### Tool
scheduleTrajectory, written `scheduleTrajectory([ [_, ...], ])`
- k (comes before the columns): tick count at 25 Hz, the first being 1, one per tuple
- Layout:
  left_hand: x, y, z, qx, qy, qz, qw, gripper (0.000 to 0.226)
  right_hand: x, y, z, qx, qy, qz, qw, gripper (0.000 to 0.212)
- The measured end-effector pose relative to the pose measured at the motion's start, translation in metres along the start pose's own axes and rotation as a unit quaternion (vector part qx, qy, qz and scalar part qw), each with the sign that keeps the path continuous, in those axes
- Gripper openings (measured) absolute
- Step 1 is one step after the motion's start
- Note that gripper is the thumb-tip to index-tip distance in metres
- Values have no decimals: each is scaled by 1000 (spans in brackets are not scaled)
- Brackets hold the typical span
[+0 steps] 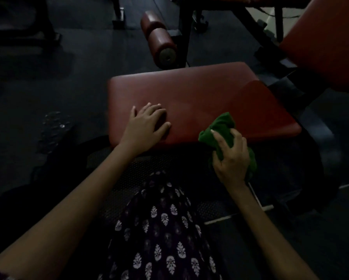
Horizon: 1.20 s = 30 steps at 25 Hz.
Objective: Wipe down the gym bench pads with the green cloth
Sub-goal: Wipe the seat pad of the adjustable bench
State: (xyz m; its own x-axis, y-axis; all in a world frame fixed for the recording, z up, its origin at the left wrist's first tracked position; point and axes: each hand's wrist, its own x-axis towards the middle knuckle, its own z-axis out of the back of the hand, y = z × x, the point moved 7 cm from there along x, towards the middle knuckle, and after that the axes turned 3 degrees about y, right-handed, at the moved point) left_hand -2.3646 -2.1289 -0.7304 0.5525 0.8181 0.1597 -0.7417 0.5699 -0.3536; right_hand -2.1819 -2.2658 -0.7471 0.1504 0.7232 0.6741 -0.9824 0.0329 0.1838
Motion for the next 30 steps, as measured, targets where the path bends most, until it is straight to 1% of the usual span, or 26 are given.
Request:
scheduleTrajectory([
  [1, -2, -2, 4, -21, -9, -5, 1000, 47, 4, 2, 0, -9, 17, 39, 999, 45],
  [2, -4, -1, 7, -29, -23, 8, 999, 42, 6, -2, 2, -16, 31, 70, 997, 45],
  [3, -10, 6, 11, -23, -43, 39, 998, 41, 7, -9, 5, -19, 44, 88, 995, 46],
  [5, -35, 32, 14, -13, -87, 119, 989, 46, 4, -17, 12, -29, 55, 109, 992, 48],
  [6, -50, 46, 11, -35, -100, 153, 983, 51, 4, -11, 13, -36, 55, 127, 990, 48],
  [8, -73, 60, 4, -140, -126, 177, 966, 60, 8, 24, 3, -34, 61, 179, 981, 47],
  [11, -84, 57, -7, -321, -167, 213, 908, 70, 21, 83, -17, -23, 76, 247, 966, 51],
  [12, -87, 55, -9, -353, -170, 225, 892, 72, 23, 93, -20, -31, 82, 272, 958, 54],
  [14, -89, 56, -13, -376, -167, 232, 881, 76, 20, 85, -19, -48, 110, 304, 945, 69],
  [16, -90, 60, -14, -391, -164, 241, 873, 79, 19, 65, -11, -57, 136, 287, 947, 85],
  [17, -90, 61, -14, -397, -166, 244, 869, 79, 19, 60, -8, -51, 143, 270, 951, 83],
  [19, -88, 59, -14, -399, -165, 250, 867, 78, 23, 72, -9, -23, 135, 251, 958, 60],
  [20, -89, 58, -14, -400, -163, 251, 866, 78, 27, 88, -14, -1, 143, 249, 958, 52],
  [22, -92, 58, -15, -403, -155, 246, 868, 77, 40, 120, -24, 41, 175, 240, 954, 45],
  [23, -94, 58, -15, -402, -152, 243, 870, 77, 51, 130, -30, 64, 201, 218, 953, 42],
  [25, -97, 58, -13, -393, -147, 244, 874, 75, 79, 133, -47, 109, 273, 135, 946, 38],
  [26, -97, 57, -12, -387, -147, 247, 876, 75, 95, 129, -57, 108, 300, 102, 942, 38],
  [27, -97, 55, -11, -381, -147, 250, 878, 75, 111, 126, -68, 77, 317, 87, 941, 39],
  [29, -96, 56, -11, -375, -144, 251, 881, 75, 137, 133, -89, 14, 337, 104, 936, 40],
  [30, -96, 57, -12, -371, -142, 250, 883, 75, 148, 142, -99, 1, 344, 118, 932, 41],
])
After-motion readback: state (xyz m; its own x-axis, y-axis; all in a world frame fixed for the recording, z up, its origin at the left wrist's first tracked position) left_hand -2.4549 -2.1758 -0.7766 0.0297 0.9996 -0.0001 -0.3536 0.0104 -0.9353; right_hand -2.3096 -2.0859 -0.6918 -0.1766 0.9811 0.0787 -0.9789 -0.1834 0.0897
